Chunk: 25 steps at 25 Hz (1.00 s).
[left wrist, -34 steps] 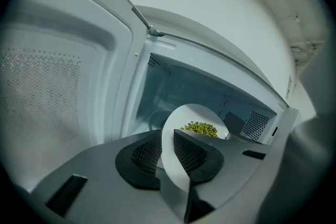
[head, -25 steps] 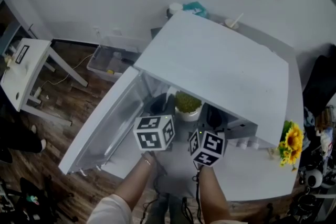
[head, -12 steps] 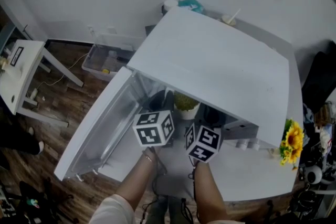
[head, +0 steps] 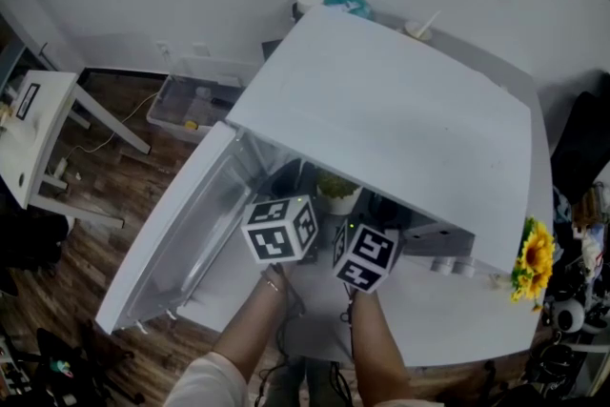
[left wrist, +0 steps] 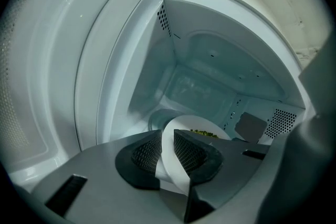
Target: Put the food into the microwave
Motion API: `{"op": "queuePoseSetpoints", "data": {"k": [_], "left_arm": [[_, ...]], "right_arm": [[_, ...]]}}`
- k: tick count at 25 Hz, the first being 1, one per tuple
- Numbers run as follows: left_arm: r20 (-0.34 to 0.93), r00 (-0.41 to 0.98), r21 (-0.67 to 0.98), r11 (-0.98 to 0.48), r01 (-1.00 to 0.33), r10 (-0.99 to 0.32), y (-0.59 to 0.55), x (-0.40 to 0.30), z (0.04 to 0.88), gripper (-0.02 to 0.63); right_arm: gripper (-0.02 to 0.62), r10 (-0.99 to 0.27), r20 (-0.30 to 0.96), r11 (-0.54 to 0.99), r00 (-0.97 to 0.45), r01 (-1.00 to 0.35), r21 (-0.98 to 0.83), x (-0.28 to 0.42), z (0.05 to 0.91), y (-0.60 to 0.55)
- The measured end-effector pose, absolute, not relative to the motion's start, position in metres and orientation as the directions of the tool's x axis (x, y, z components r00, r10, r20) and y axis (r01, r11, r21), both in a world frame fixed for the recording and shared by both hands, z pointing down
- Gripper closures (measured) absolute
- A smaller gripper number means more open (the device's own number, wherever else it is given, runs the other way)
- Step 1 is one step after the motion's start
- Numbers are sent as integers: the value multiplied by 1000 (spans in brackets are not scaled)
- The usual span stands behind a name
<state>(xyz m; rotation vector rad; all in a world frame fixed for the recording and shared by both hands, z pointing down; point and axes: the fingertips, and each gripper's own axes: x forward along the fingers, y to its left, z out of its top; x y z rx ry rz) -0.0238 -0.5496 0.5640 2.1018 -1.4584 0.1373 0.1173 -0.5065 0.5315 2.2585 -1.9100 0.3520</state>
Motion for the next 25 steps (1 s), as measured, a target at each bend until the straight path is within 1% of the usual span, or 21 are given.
{"op": "queuePoseSetpoints", "data": {"k": [10,16,23,25], "left_arm": [[402,382,407,-211,-889,-832,-553,-26,570,523],[374,402,411,-239,-880,-836,-555,-20,562,523],[369,398,417,-233,-878,-840,-544,-25,556,523],[362,397,410,-239,-880,-843,-537,-27,551,523]], "right_arm": [[532,-929,332,-177,165,-984,-6,116,535,-513],[532,-932,324,-175,163,-984,-9,117,534,-511],[535,-939,311,-164,145,-986,-34,117,531,-506],[549,-941,308,-159,140,-987,-36,116,527,-502]]}}
